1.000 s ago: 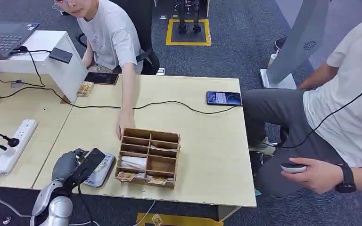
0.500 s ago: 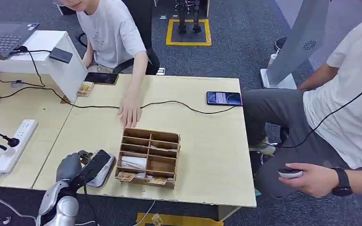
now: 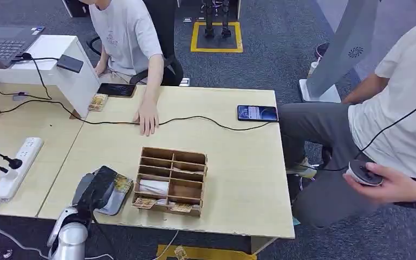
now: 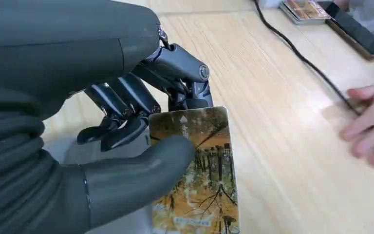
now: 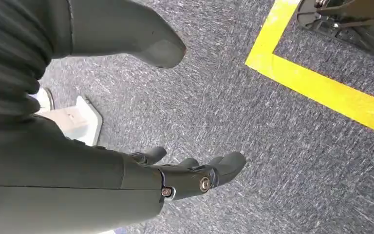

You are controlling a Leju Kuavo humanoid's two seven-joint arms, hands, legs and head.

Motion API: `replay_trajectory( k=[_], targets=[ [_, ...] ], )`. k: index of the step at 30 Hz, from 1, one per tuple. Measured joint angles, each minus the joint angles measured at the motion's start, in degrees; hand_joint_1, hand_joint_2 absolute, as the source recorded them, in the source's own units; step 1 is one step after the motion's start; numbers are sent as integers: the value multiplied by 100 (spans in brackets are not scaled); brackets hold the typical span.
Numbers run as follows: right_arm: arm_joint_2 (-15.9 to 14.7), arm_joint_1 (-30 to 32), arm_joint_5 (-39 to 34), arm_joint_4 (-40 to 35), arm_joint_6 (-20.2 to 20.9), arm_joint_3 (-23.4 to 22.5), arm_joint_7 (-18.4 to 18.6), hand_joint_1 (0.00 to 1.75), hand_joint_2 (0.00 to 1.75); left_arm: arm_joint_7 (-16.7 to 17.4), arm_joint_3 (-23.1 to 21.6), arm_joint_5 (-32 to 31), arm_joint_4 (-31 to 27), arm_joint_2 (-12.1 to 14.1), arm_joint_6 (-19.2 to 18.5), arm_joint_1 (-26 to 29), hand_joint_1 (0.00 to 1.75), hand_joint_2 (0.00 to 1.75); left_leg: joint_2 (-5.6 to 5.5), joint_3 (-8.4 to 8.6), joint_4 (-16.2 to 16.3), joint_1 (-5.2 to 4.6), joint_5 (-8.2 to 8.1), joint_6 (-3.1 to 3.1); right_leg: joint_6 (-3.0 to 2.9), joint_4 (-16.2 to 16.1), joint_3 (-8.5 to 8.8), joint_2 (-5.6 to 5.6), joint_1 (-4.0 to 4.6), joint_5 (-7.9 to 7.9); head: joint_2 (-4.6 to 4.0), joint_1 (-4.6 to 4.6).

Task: Pass the card to the sensor for recognition and then transmit it.

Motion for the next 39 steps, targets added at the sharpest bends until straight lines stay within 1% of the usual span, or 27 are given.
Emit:
replay_trajectory(
  k=[3,5,7,8,10,12,13,15,17,19,22,23,28,35,36,39],
  targets=[
    [-15,-2,0,20,7,35,0,0,175,116,138,1178,-155,-57,-323,-101,175,175,0,-1,0,0,0,0,0,0,0,0,0,0,0,0],
    [-24,-3,0,41,31,72,0,0,175,144,222,1850,-260,-65,-378,-176,175,175,-1,0,0,0,0,0,0,0,0,0,0,0,0,0],
    [-26,-6,0,50,59,114,0,0,175,227,262,2132,-358,-63,-356,-281,175,175,-1,0,0,0,0,0,0,0,-1,-1,0,0,0,0],
    [-26,-10,0,52,61,127,9,0,175,242,264,2097,-393,-61,-287,-334,175,175,-2,0,0,0,0,0,0,0,-1,-2,0,0,0,-2],
    [-26,-25,0,66,77,157,15,0,175,293,264,1829,-424,-57,-65,-496,175,175,-3,0,0,1,3,3,0,0,-1,-3,1,0,0,0],
    [-26,-46,0,76,81,208,15,0,175,291,262,1355,-424,-54,250,-721,175,175,-3,0,0,1,4,3,0,0,0,-3,1,1,0,0],
    [-24,-56,0,81,79,236,15,0,175,254,260,1083,-426,-50,425,-832,175,175,-3,0,0,0,6,6,1,1,0,-3,0,2,0,0],
    [-24,-72,0,96,77,290,7,0,175,131,236,318,-428,-46,810,-1046,175,175,-3,0,1,0,9,7,1,1,0,-4,0,3,0,2],
    [-6,-89,0,98,70,341,4,0,175,70,203,-153,-454,-44,1013,-1256,175,175,-4,0,1,0,10,7,1,1,0,-4,0,4,0,0],
    [9,-98,0,103,70,404,2,0,175,13,166,-481,-468,-44,1152,-1428,175,175,-3,0,2,-1,10,7,1,1,1,-3,0,4,0,0],
    [46,-101,0,120,70,481,-7,0,175,-155,15,-1389,-485,-37,1544,-1576,175,175,-3,0,3,-1,9,7,1,1,0,-3,0,4,0,0],
    [55,-102,0,127,70,509,-7,0,175,-190,-40,-1605,-485,-33,1636,-1612,175,175,-3,-1,3,-1,9,7,1,1,0,-3,0,4,0,0],
    [94,-108,0,138,59,581,-15,0,175,-260,-269,-2188,-485,-33,1828,-1737,175,175,-3,-1,3,-1,9,8,1,0,-1,-3,0,4,0,0],
    [136,-118,0,138,52,623,9,0,175,-306,-453,-2380,-430,-35,1908,-1785,175,175,-2,-1,3,-1,9,8,1,1,-2,-2,0,4,0,0],
    [140,-119,0,138,52,627,15,0,175,-330,-466,-2364,-422,-35,1906,-1785,0,175,-2,-1,3,-1,9,8,1,0,-1,-2,0,4,0,2],
    [164,-118,0,144,59,649,31,0,175,-406,-466,-2211,-391,-48,1876,-1785,0,175,-1,-1,3,-1,9,8,1,1,-2,-1,0,4,0,-2]
  ],
)
